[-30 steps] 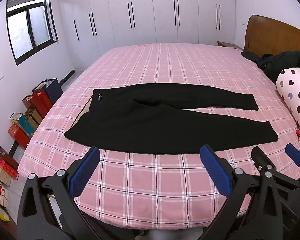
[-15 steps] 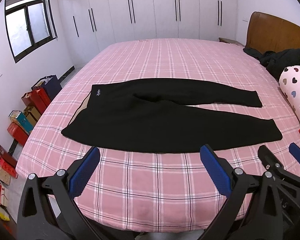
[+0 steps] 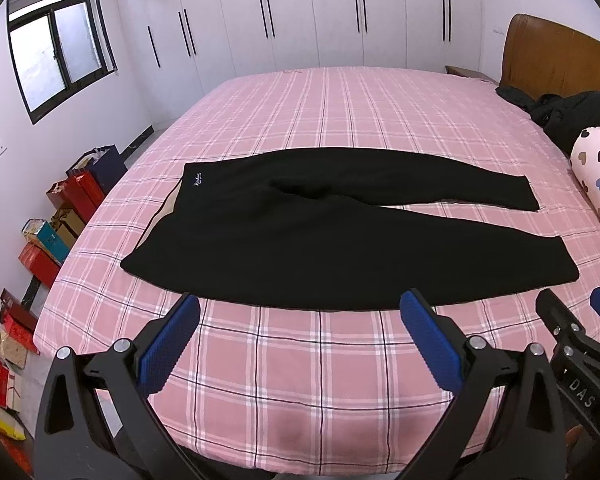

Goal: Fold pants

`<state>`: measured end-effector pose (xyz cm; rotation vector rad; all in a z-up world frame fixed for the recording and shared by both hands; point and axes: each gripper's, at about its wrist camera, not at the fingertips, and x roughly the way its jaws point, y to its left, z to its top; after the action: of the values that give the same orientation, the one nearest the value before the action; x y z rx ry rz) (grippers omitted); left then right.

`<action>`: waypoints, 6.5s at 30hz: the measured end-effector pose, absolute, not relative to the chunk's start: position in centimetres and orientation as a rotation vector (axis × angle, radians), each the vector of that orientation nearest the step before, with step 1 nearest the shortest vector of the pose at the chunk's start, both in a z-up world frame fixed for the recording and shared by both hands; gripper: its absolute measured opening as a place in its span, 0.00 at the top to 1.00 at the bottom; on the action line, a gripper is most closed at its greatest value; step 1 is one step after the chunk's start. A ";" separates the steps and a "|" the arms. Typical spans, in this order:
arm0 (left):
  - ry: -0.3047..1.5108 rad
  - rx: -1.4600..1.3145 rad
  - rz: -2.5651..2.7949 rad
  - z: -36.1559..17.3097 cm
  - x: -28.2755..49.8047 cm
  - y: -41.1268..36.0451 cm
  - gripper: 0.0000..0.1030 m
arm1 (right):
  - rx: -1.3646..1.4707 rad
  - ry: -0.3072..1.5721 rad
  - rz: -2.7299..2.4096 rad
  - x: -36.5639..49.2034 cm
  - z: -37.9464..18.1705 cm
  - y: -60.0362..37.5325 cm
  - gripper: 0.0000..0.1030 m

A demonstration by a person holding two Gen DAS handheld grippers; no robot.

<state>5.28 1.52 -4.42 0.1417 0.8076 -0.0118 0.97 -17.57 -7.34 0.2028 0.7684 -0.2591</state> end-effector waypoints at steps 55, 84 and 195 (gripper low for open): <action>0.992 -0.110 0.067 -14.8 32.4 11.5 0.05 | 0.337 0.897 -0.376 24.0 -18.4 -46.8 0.11; 0.962 -0.289 0.154 -12.8 46.4 29.2 0.86 | 0.249 0.736 -0.203 27.9 -14.0 -48.1 0.93; 1.100 -0.102 -0.048 -21.6 21.5 10.6 0.44 | 0.203 1.154 0.582 42.3 -23.5 -8.5 0.59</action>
<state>21.50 10.63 -21.55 -0.1018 1.1003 -0.0479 42.33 -8.53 -23.55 0.2030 1.1538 0.5820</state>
